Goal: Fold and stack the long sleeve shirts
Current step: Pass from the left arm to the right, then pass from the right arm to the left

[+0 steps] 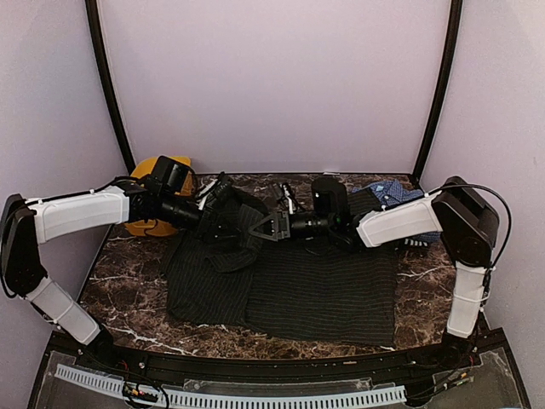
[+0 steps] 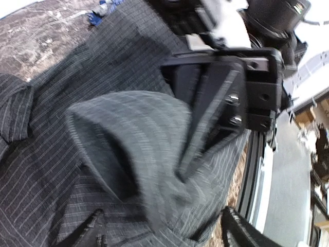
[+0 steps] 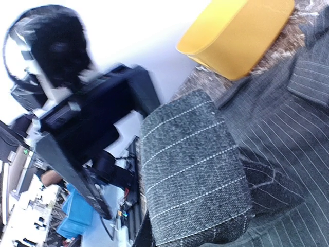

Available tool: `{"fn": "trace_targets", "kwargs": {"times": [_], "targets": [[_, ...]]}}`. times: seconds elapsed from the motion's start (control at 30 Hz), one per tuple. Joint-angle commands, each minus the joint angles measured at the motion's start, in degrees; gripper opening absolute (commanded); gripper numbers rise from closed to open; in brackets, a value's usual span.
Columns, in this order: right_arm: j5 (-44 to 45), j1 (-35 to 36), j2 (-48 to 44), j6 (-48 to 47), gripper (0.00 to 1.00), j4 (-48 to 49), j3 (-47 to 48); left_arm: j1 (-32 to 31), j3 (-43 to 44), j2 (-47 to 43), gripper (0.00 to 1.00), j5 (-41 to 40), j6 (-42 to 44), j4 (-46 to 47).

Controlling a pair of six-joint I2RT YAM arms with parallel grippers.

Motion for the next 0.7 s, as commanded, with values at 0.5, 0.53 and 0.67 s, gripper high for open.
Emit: {"fn": "trace_targets", "kwargs": {"times": [0.5,0.53,0.67], "targets": [[-0.7,-0.4,0.6,9.1,0.00,12.4,-0.1,3.4,-15.3,-1.3,0.52,10.0,-32.5,37.7],[-0.8,-0.4,0.7,9.2,0.00,12.5,-0.1,3.4,-15.4,-1.2,0.50,10.5,-33.4,38.3],[-0.6,-0.4,0.6,9.2,0.00,12.5,-0.3,3.4,-15.5,0.1,0.47,12.7,-36.0,41.5]]}}
